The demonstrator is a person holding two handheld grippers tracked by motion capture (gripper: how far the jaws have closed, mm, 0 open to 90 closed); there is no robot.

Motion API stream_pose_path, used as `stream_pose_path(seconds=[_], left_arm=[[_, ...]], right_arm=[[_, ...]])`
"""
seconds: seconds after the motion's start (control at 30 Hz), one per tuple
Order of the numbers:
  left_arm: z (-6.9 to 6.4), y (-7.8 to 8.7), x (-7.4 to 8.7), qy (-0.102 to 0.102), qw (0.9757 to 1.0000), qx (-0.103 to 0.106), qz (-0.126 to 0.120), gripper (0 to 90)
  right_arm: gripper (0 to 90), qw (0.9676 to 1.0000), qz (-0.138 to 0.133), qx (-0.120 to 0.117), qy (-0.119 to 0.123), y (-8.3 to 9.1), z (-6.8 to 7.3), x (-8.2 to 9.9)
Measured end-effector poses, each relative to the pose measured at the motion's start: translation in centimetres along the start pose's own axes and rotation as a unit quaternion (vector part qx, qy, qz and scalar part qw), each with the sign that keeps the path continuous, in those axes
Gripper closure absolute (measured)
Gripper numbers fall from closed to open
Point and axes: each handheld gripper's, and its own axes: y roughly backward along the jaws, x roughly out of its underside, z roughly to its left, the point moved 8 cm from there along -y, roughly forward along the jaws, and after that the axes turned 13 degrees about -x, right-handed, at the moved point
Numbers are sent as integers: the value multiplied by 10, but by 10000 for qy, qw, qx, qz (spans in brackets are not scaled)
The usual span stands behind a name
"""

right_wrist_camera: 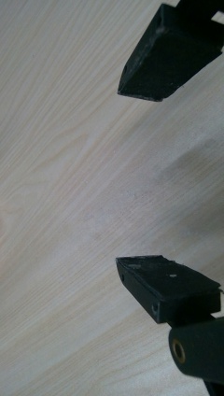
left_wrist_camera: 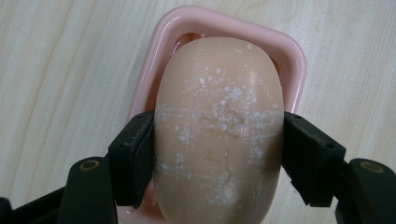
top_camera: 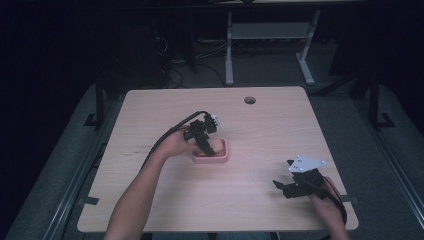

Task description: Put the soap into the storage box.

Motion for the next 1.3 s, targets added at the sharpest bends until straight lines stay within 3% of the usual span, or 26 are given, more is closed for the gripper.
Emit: stream_pose_path(seconds=[0.5, 1.3], left_arm=[[1, -3, 0, 26, 10000, 16, -7, 318], [0, -5, 0, -74, 9998, -155, 66, 314]], right_arm=[[138, 10000, 2, -5, 7, 0, 0, 0], [138, 10000, -6, -5, -8, 0, 0, 0]])
